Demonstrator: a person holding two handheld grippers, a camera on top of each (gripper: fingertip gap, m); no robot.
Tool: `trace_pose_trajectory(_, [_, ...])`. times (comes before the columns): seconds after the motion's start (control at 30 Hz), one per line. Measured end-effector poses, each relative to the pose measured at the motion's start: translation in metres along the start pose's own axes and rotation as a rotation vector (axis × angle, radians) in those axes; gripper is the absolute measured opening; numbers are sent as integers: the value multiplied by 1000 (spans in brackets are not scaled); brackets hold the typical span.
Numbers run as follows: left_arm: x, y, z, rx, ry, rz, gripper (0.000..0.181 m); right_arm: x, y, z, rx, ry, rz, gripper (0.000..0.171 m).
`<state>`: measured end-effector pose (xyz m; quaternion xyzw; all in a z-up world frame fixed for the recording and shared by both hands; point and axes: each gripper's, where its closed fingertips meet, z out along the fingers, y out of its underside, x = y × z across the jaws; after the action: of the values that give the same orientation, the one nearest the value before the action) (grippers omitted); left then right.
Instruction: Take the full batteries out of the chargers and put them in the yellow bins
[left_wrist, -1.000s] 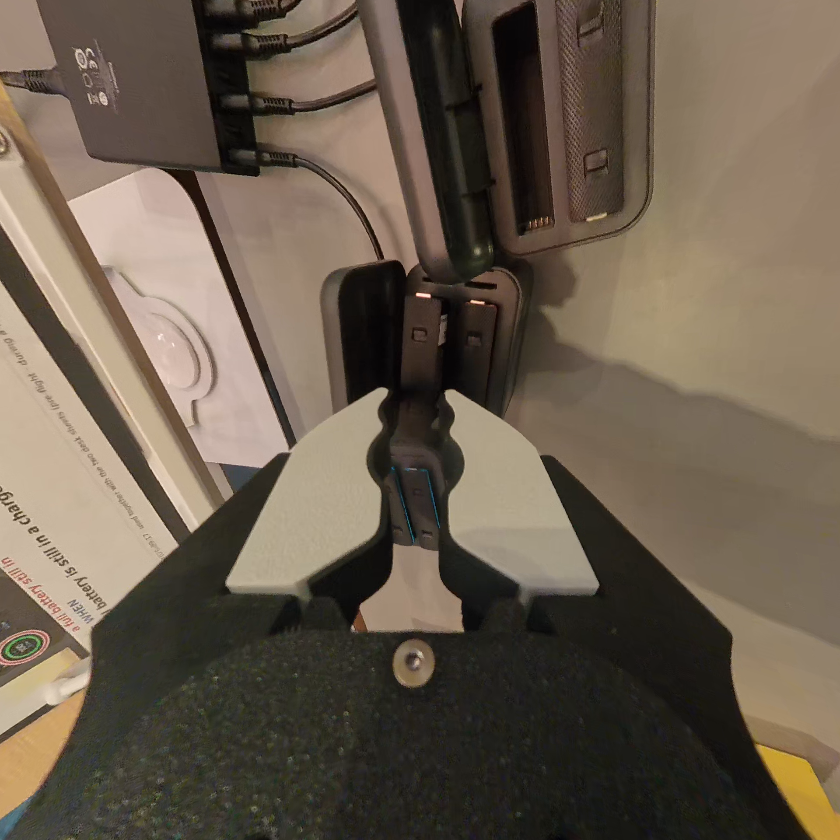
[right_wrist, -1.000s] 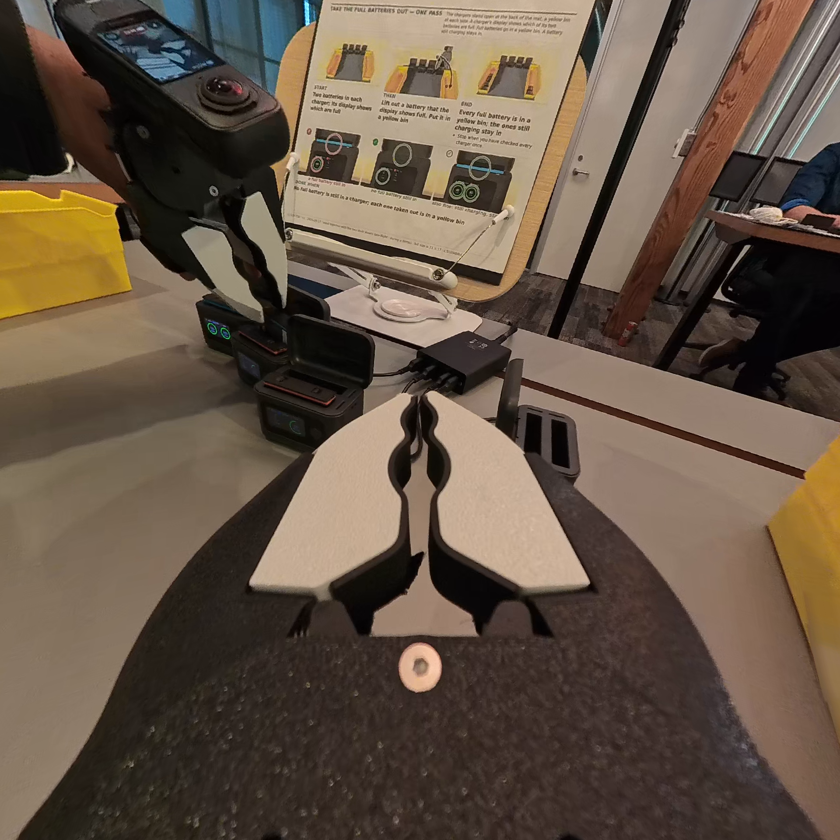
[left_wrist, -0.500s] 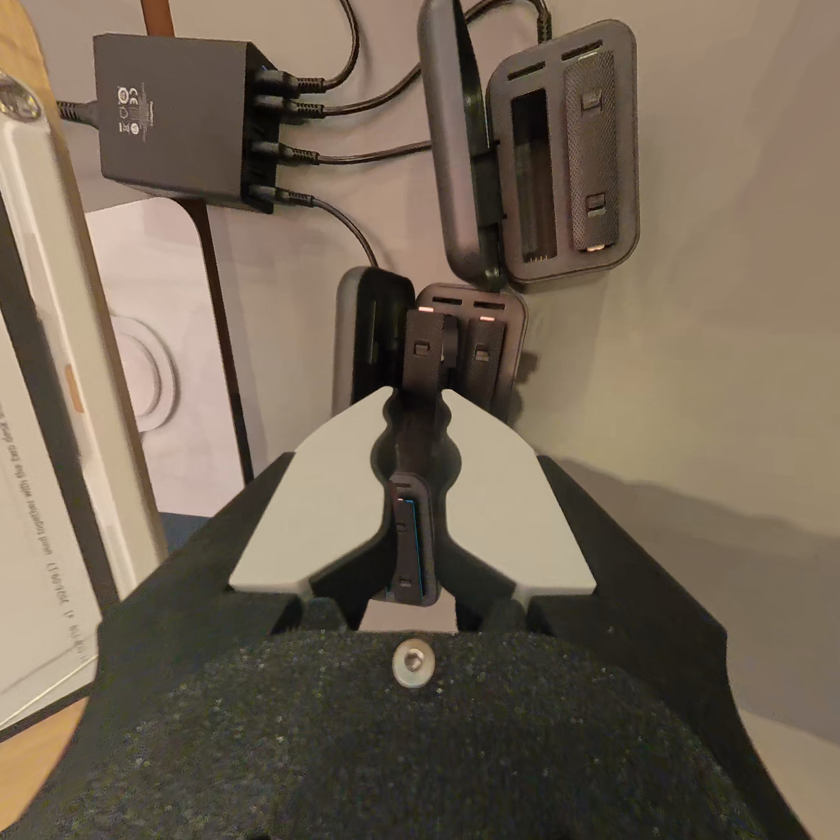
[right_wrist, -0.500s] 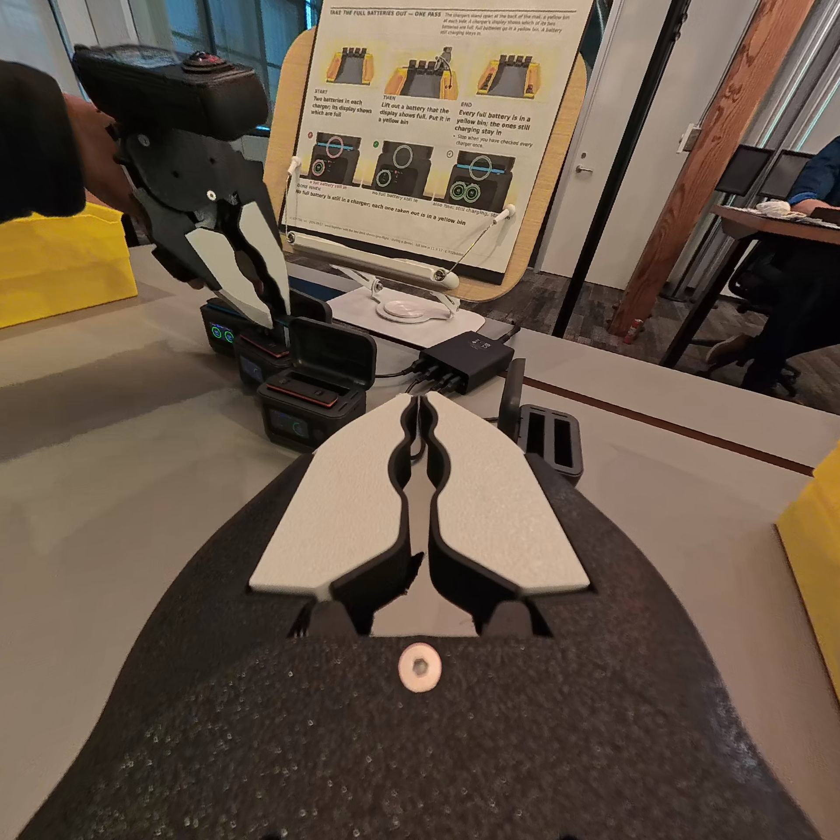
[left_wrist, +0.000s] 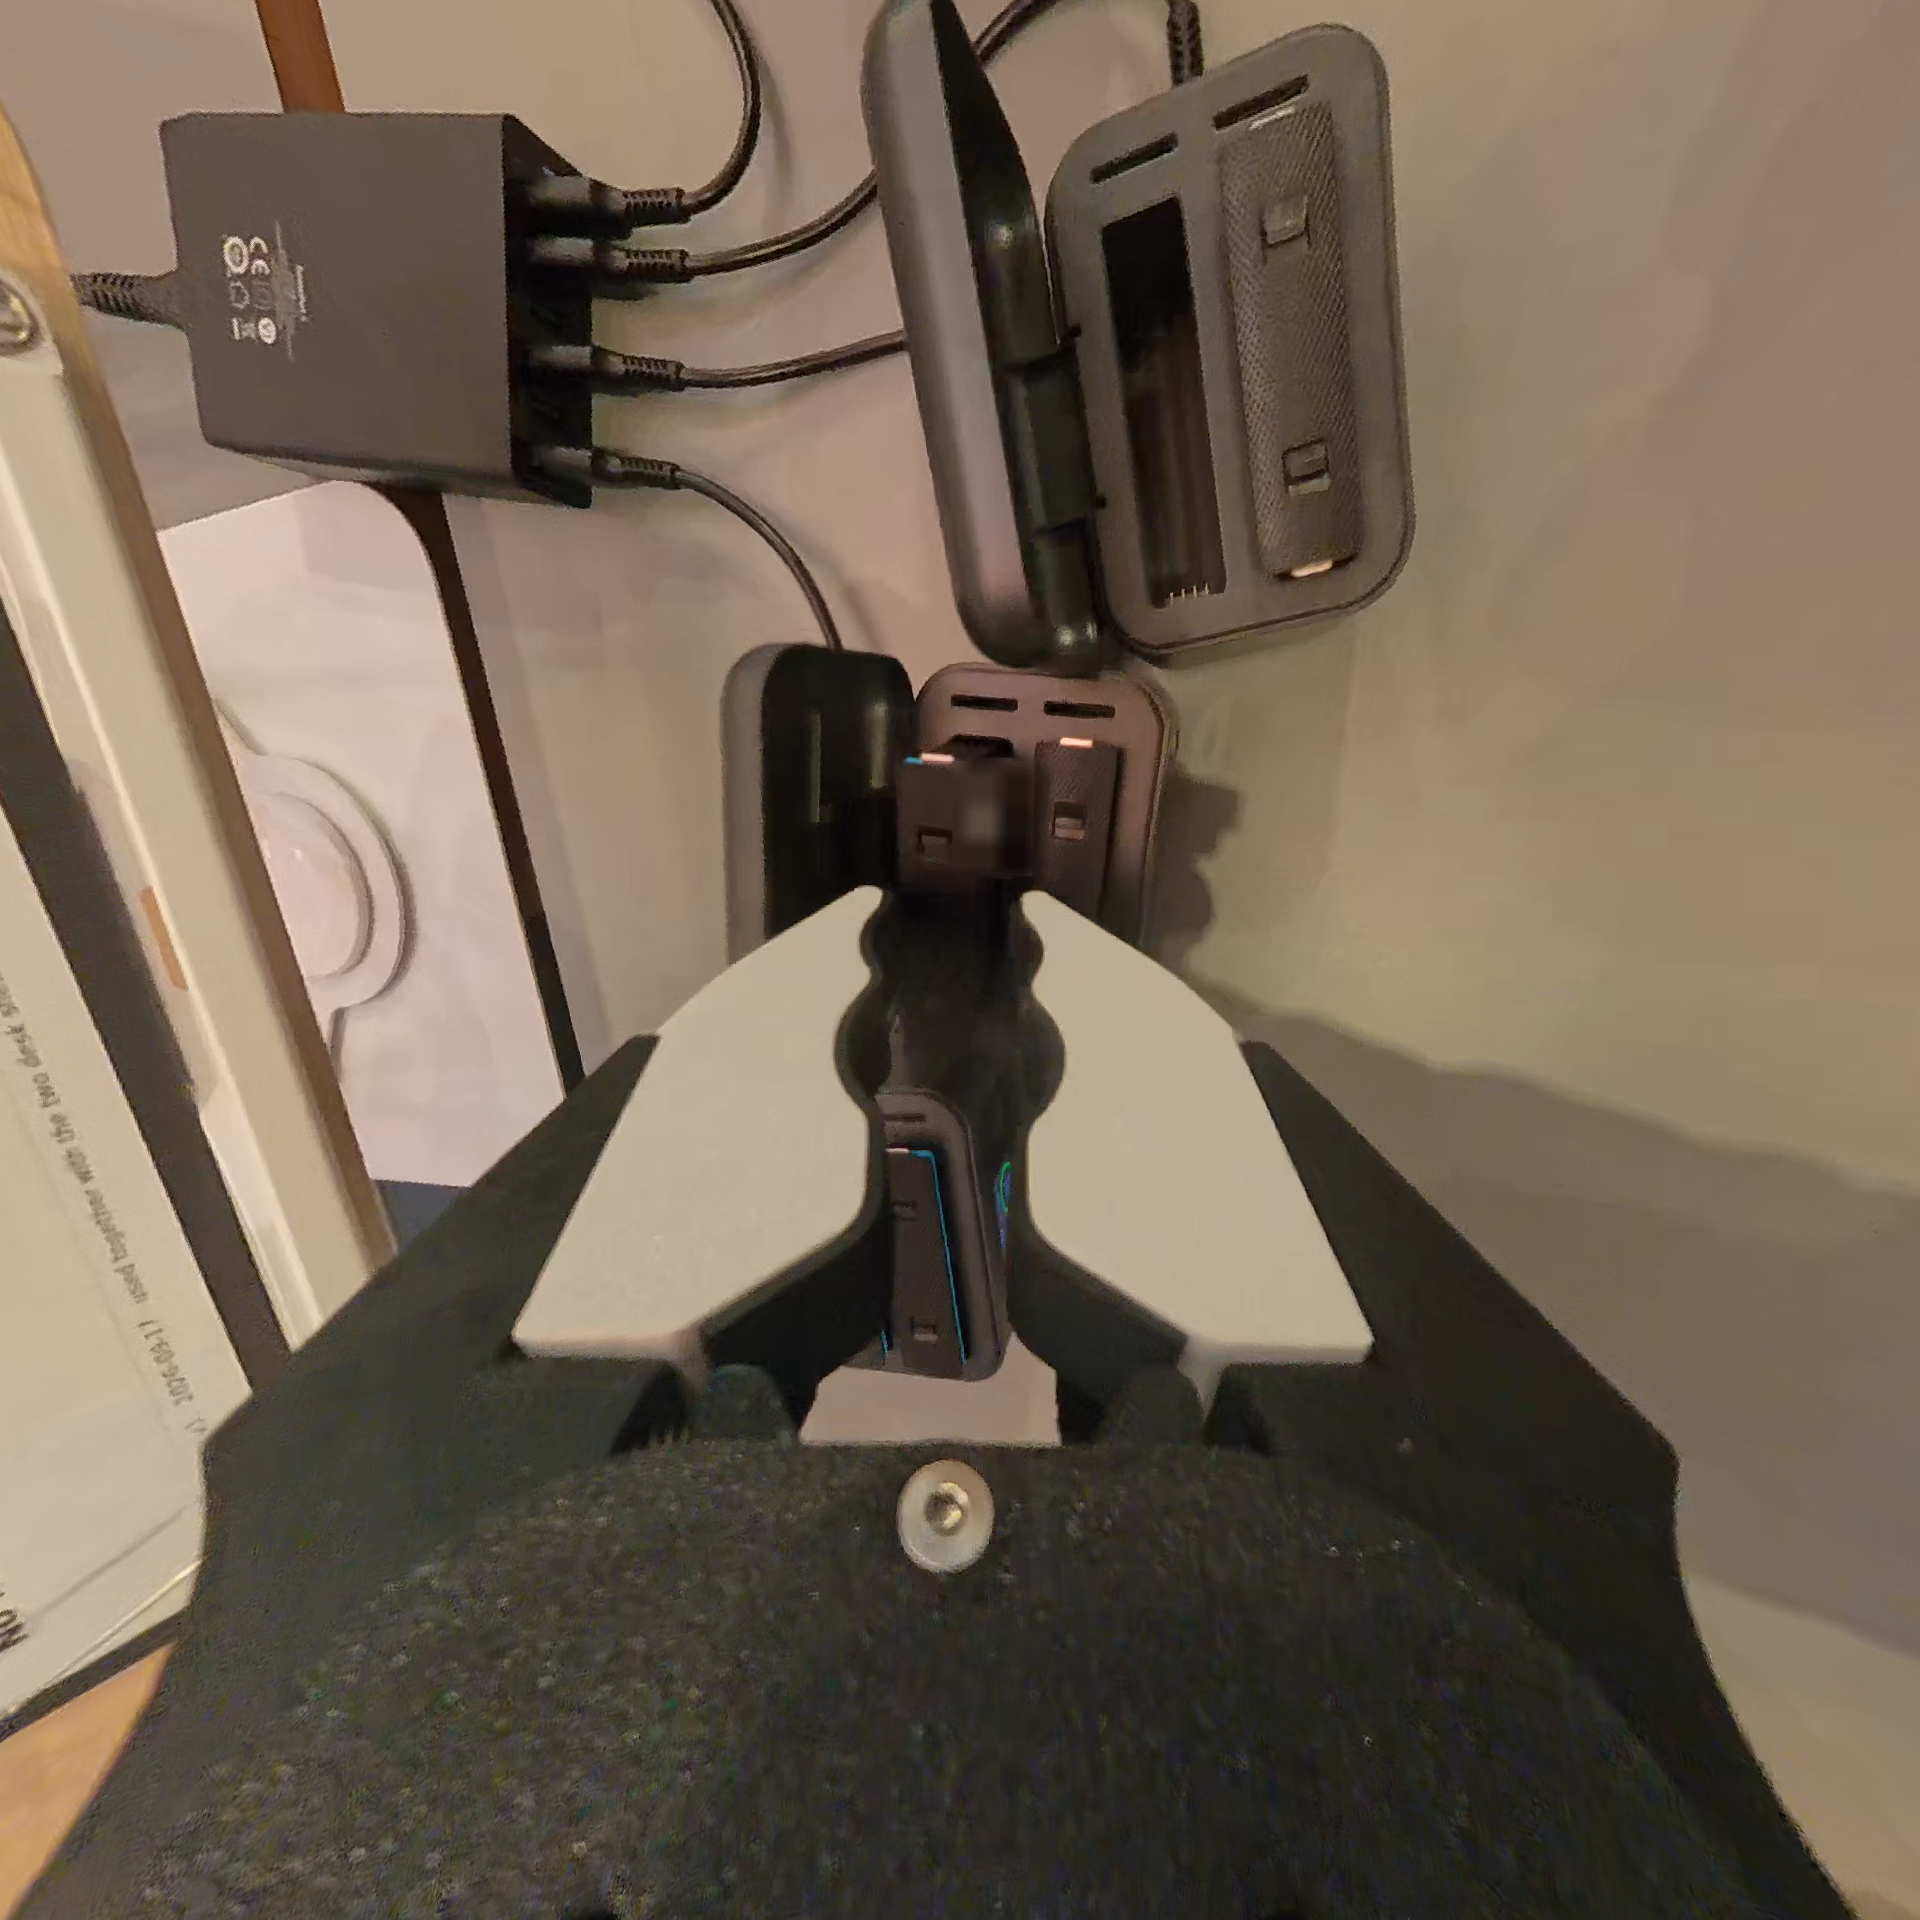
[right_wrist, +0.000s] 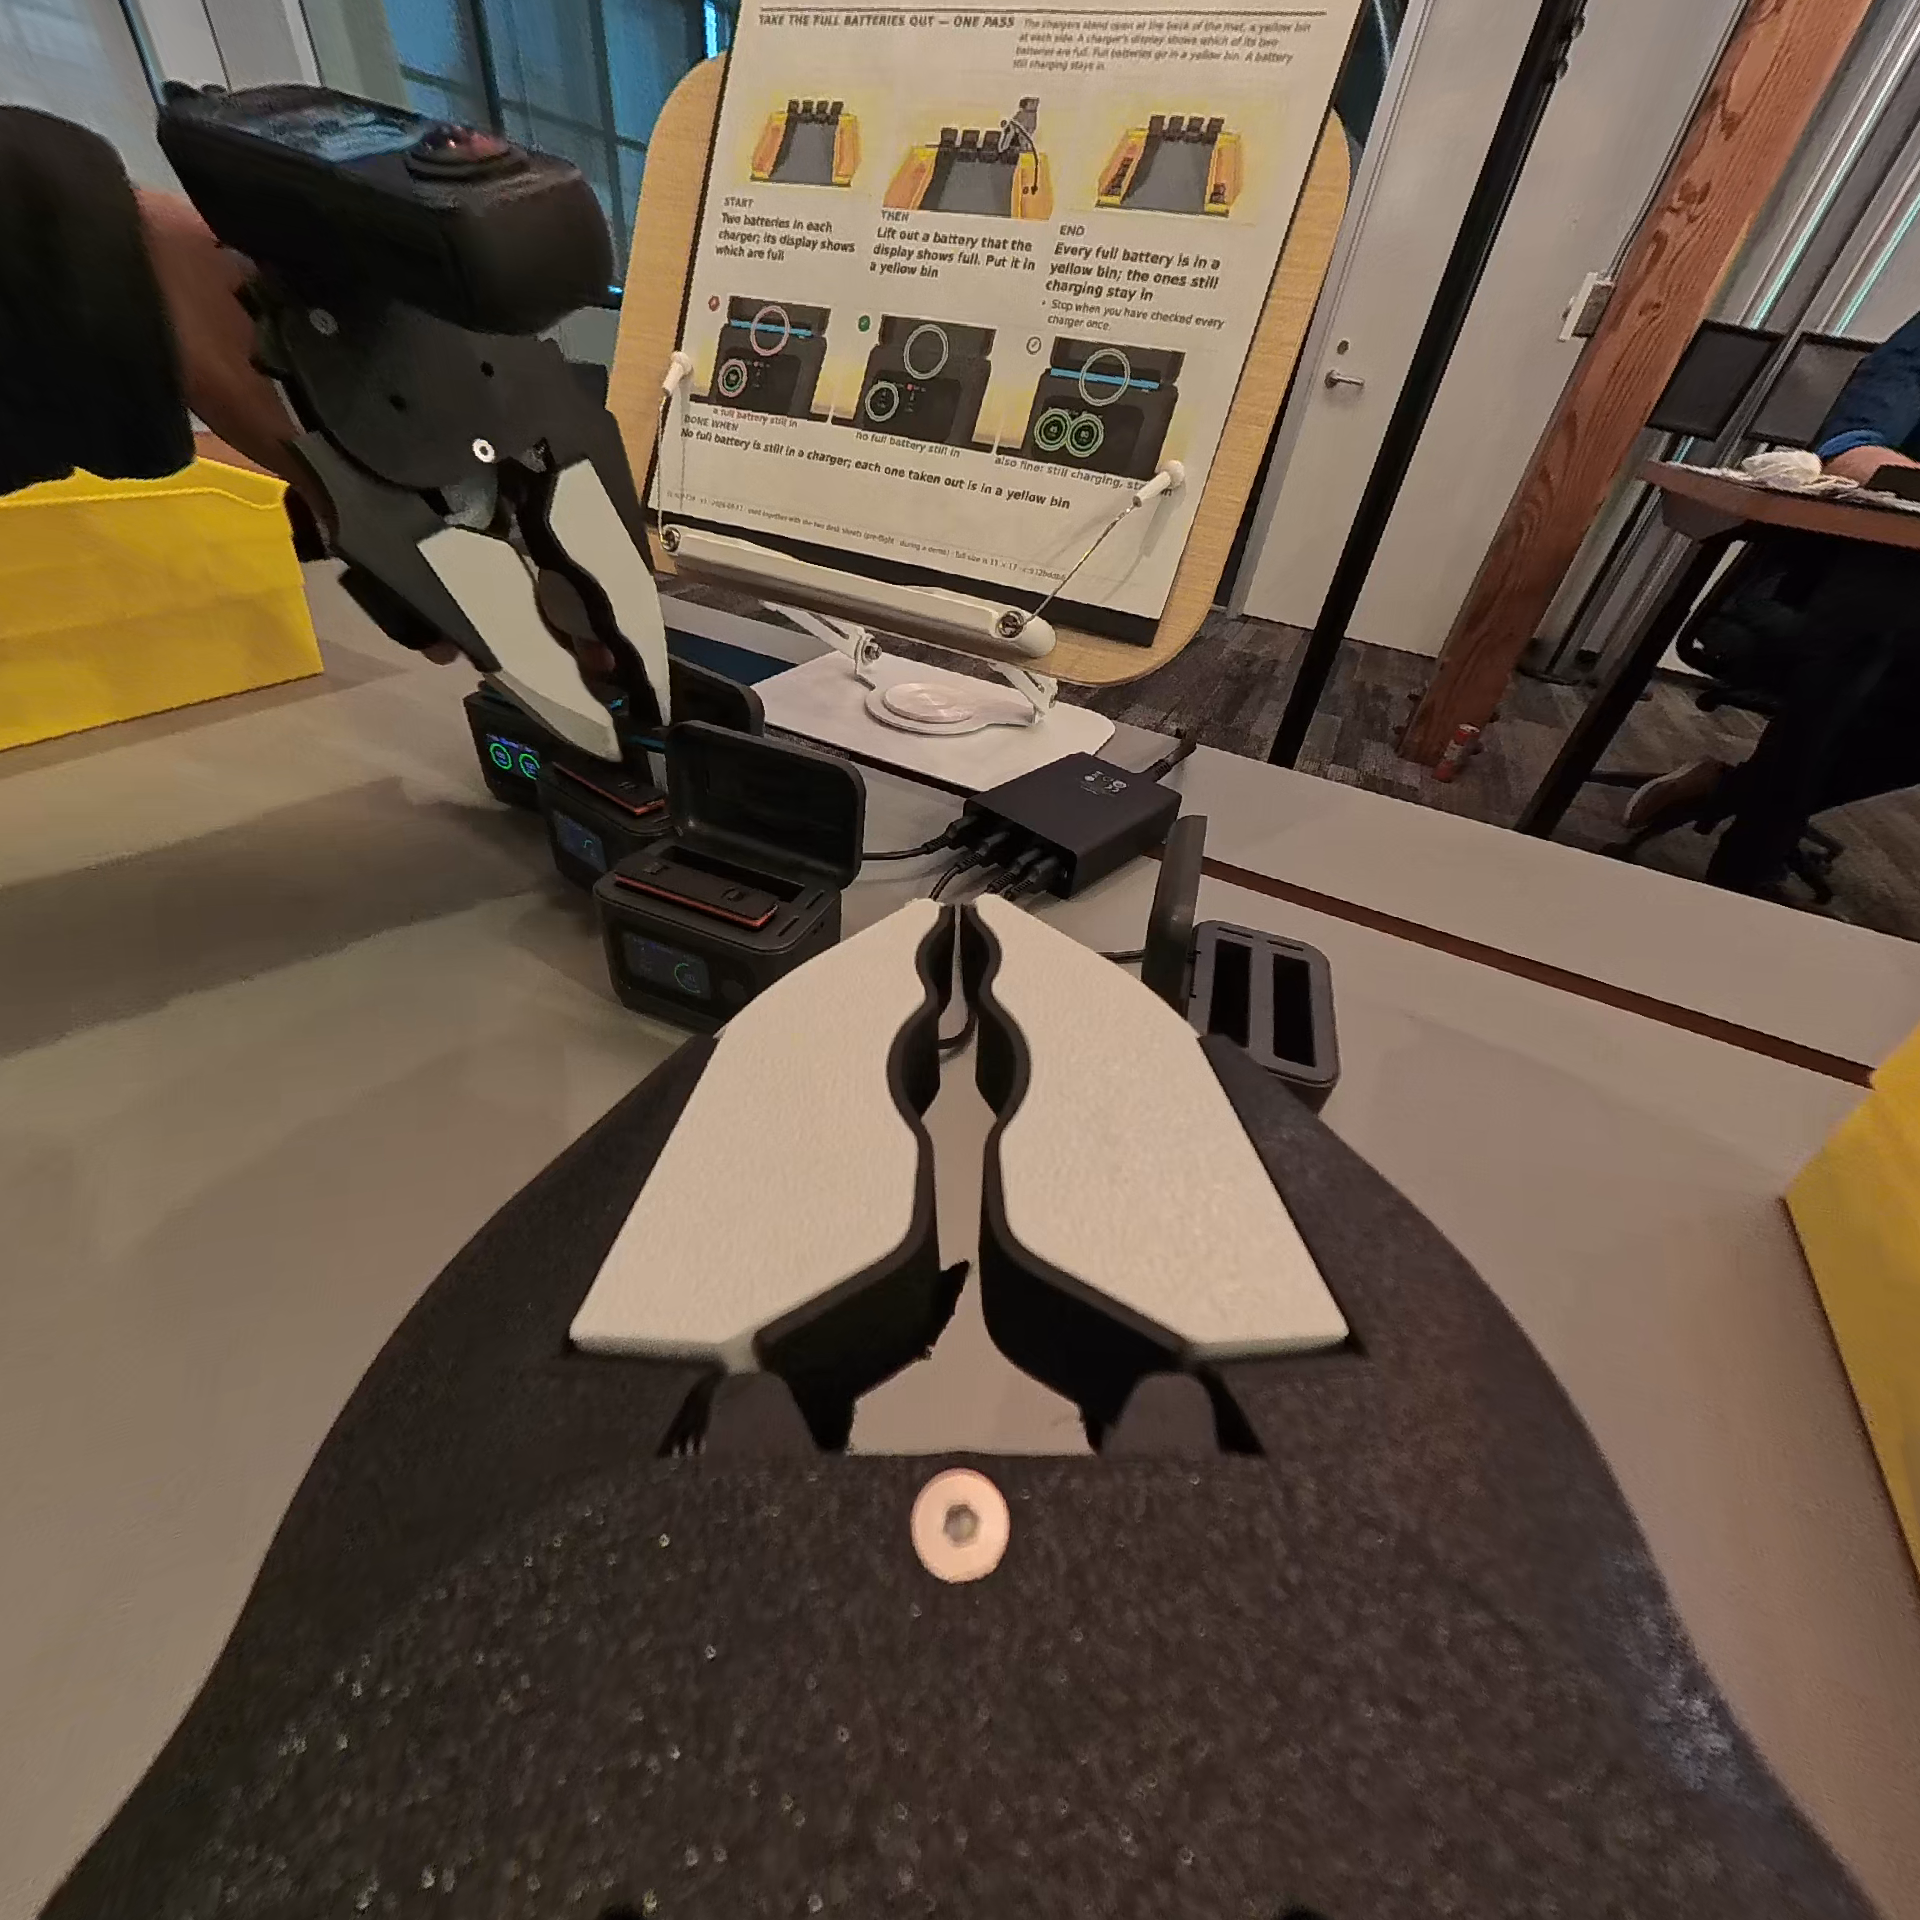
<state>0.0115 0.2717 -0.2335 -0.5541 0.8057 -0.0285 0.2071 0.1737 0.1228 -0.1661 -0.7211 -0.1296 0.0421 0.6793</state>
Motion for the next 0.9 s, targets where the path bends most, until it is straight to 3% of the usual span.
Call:
trace_pose_trajectory(0.37, [-3,4,2,-200,27,104,14,1,-1,-1,3,-5,10,1])
trace_pose_trajectory(0.57, [-5,0,-5,-216,6,139,14,2,-3,-2,8,-8,21,1])
trace_pose_trajectory(0.77, [-7,-35,-60,-38,-96,179,14,-1,-5,-2,16,-29,24,3])
trace_pose_trajectory(0.9, [18,-79,-93,184,-121,239,14,-15,-6,-1,20,-93,3,14])
